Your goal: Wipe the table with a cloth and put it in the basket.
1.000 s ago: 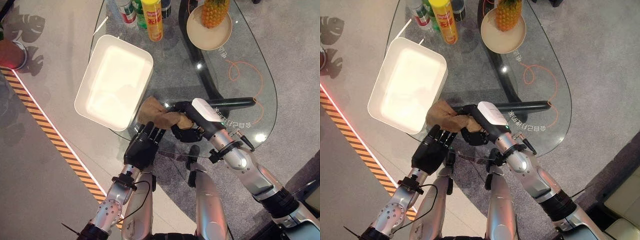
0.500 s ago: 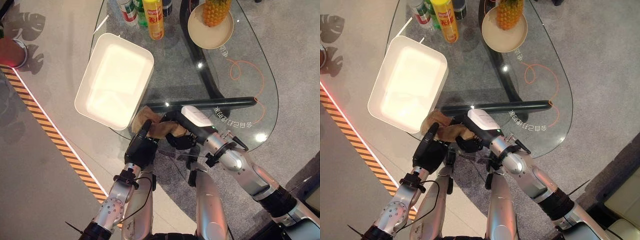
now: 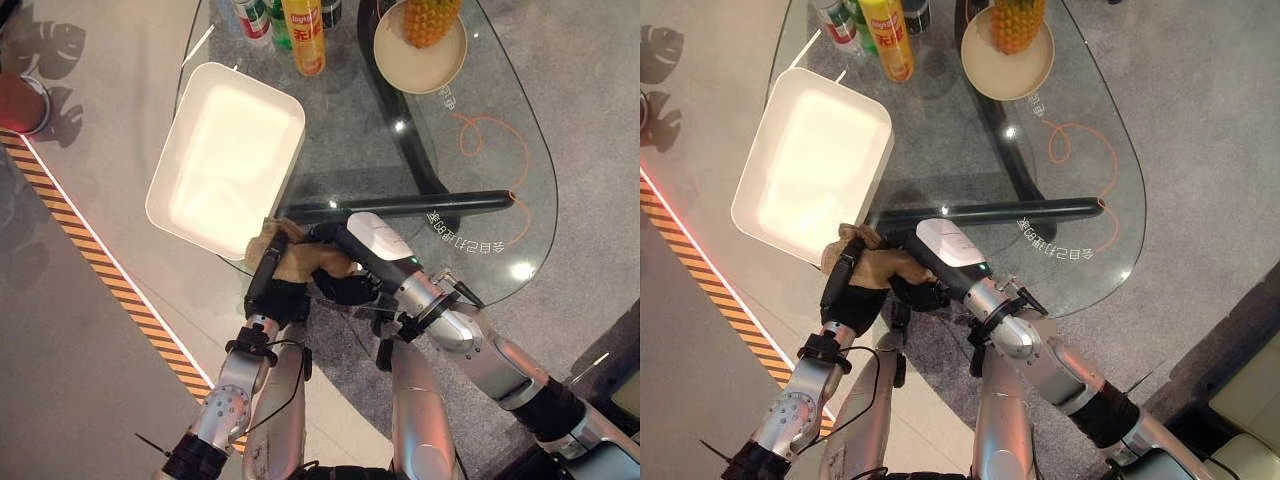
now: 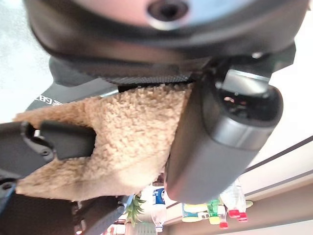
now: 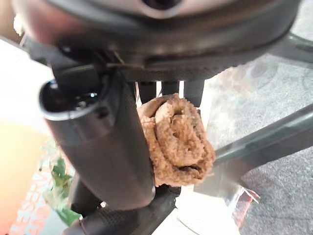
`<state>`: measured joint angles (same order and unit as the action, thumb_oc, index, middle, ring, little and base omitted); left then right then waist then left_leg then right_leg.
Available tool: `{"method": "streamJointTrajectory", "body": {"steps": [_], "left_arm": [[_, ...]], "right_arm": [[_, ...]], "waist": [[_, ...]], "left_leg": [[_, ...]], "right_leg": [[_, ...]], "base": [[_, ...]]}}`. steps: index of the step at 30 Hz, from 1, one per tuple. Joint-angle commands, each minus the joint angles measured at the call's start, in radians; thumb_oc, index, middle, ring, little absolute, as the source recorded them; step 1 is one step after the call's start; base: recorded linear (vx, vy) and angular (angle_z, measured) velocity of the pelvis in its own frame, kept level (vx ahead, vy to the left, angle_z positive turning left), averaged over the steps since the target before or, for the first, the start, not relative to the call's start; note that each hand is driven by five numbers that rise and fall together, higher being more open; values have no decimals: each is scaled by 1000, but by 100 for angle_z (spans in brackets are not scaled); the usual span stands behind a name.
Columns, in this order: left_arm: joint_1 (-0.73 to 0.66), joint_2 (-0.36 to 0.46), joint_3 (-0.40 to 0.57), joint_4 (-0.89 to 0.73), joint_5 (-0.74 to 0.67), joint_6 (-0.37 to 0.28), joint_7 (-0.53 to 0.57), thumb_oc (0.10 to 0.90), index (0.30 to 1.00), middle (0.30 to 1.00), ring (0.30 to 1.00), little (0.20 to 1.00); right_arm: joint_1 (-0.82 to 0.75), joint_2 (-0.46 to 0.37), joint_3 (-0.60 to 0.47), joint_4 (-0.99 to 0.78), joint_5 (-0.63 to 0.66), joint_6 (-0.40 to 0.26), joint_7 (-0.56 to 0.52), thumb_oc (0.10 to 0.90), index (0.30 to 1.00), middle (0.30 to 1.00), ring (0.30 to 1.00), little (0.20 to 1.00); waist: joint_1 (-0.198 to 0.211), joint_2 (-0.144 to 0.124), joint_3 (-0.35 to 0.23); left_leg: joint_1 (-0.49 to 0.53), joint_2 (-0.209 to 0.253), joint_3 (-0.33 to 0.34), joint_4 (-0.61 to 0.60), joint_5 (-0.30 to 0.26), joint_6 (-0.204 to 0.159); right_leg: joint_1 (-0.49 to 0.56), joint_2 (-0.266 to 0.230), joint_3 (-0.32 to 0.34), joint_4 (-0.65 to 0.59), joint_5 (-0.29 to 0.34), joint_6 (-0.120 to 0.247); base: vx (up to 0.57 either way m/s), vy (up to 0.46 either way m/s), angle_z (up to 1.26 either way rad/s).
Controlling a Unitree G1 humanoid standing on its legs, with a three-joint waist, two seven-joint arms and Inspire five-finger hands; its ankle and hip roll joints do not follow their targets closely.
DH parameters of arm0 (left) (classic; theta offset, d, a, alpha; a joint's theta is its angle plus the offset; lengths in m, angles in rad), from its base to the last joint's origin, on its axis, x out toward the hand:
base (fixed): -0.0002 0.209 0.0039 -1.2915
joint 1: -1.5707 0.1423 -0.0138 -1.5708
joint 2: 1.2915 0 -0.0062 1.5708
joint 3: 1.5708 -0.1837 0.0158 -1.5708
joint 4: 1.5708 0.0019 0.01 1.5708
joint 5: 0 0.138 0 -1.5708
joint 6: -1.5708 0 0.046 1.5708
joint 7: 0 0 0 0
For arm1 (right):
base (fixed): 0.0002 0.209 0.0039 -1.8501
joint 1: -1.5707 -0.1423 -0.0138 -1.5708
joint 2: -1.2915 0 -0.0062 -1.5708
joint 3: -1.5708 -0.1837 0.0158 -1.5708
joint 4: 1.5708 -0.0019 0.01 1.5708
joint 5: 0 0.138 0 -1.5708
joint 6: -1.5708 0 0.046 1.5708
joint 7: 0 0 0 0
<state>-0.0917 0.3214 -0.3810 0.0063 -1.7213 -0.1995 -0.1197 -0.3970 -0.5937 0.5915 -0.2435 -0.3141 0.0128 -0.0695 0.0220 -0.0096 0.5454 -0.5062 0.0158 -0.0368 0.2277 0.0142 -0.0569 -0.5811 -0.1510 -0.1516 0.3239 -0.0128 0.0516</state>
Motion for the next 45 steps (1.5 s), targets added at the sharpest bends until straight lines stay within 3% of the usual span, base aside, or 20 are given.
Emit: {"method": "streamJointTrajectory", "body": {"steps": [1, 4, 5, 18, 26, 36, 41, 45], "left_arm": [[7, -40, 3, -292, -18, 15, -107, 100, 300, 300, 300, 200], [11, -42, 6, -291, -23, 15, -107, 100, 300, 300, 300, 200], [11, -44, 8, -289, -20, 14, -105, 100, 300, 300, 300, 200], [11, -50, 22, -294, -11, 17, -84, 100, 300, 300, 300, 200], [30, -54, 30, -299, -1, 12, -80, 100, 300, 300, 300, 200], [54, -54, 58, -297, 12, 16, -91, 100, 300, 300, 300, 200], [55, -45, 74, -295, 90, -13, -81, 100, 300, 300, 300, 200], [55, -28, 94, -287, 236, -50, -64, 100, 300, 300, 300, 200]], "right_arm": [[2, 32, -33, -107, 46, -41, -70, 100, 300, 300, 300, 200], [18, 45, -45, -110, 43, -37, -96, 133, 328, 328, 328, 233], [20, 49, -50, -108, 42, -37, -111, 800, 900, 900, 900, 900], [28, 66, -118, -119, 65, -37, -254, 800, 900, 900, 900, 900], [72, 70, -211, -159, 80, -75, -378, 800, 900, 900, 900, 900], [128, 66, -283, -174, 113, -114, -440, 800, 900, 900, 900, 900], [141, 56, -299, -172, 138, -102, -438, 800, 900, 900, 900, 900], [153, 50, -299, -163, 160, -87, -405, 800, 900, 900, 900, 900]], "waist": [[-3, -13, -25], [-4, -11, -25], [-4, -12, -25], [-5, -19, -25], [-15, -27, -25], [-25, -31, -25], [-28, -31, -25], [-27, -27, -25]], "left_leg": [[-31, -87, 96, 50, -8, 80], [-29, -88, 99, 48, -10, 82], [-28, -88, 100, 49, -11, 83], [-16, -81, 106, 39, -14, 84], [-9, -72, 112, 42, -22, 84], [-5, -65, 122, 38, -27, 86], [-6, -62, 126, 36, -27, 84], [-5, -61, 129, 37, -26, 83]], "right_leg": [[73, 76, 18, -109, 57, -10], [72, 75, 19, -108, 58, -8], [72, 76, 18, -108, 58, -8], [78, 76, 16, -108, 57, -5], [81, 83, 23, -103, 53, -2], [82, 89, 30, -106, 52, -3], [79, 89, 33, -106, 50, -1], [79, 88, 34, -104, 48, -1]], "base": [[0, 0, 0], [0, 0, 0], [0, 0, 0], [0, 0, 0], [0, 0, 0], [2, 1, -4], [0, 0, -2], [0, 0, 0]]}}
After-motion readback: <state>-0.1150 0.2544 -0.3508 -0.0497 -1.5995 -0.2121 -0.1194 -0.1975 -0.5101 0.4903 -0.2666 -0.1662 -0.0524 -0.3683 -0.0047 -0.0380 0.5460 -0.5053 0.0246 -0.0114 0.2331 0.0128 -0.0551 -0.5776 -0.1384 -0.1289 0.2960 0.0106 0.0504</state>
